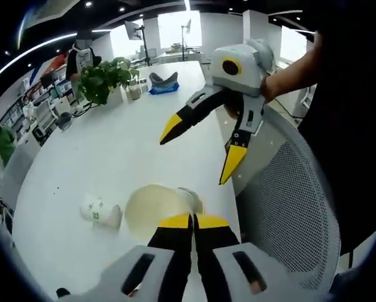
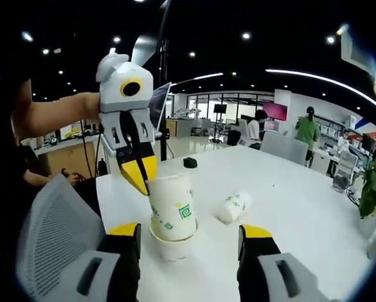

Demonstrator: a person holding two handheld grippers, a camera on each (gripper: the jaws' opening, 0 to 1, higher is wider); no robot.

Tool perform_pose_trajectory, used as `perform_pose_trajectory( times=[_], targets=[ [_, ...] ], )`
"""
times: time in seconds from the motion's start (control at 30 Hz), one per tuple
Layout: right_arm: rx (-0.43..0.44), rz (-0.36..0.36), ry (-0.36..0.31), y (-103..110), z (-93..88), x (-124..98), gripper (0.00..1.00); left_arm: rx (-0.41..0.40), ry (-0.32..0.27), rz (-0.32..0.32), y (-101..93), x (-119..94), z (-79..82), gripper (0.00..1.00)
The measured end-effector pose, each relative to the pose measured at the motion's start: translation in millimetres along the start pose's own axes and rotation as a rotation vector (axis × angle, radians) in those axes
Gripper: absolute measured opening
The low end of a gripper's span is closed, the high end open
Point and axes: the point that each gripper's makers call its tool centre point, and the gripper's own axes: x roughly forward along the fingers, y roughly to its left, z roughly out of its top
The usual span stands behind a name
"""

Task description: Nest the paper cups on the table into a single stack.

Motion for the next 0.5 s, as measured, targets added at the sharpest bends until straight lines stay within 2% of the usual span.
perform_pose_trajectory(
  times=[0.17,0.33,0.5],
  targets=[
    [0.014,-0.005,0.005,0,-3.3,0,0.63,0.015,0.020,-0.016,0.2,7,0.2,0.00],
    [0.023,-0.010,0.006,1,-5.7,0,0.62,-0.011,0.006,-0.045,-0.4,13,4.1,0.00],
    [0.028,-0.016,0.007,0,-7.0,-1,0.62,-0.006,0.020,-0.062,1.9,19,2.7,0.00]
  ],
)
